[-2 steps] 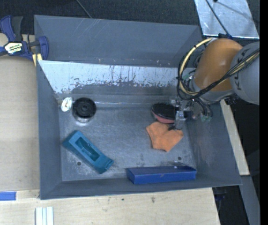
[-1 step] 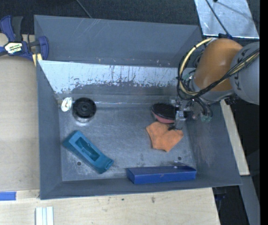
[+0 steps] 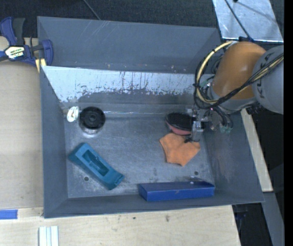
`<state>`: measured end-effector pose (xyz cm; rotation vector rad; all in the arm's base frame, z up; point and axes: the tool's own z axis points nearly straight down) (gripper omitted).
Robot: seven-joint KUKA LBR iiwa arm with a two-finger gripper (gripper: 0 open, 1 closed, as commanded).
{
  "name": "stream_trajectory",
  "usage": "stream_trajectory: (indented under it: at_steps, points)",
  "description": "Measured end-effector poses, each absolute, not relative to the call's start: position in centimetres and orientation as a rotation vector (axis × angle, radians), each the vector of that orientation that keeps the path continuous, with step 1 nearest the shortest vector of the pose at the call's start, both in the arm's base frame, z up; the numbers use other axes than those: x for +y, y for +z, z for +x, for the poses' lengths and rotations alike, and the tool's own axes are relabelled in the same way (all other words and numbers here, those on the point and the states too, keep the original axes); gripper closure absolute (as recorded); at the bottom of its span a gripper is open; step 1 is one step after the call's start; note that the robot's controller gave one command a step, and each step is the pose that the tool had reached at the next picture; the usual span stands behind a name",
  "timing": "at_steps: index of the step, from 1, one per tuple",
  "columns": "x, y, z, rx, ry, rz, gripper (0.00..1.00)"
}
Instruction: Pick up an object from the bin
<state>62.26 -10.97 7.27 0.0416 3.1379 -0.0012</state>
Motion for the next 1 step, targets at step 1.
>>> stream_trajectory:
  at_steps: [1]
  points:
    - [-10.97,7.93,62.29,3.138,-0.001,0.041,1.0]
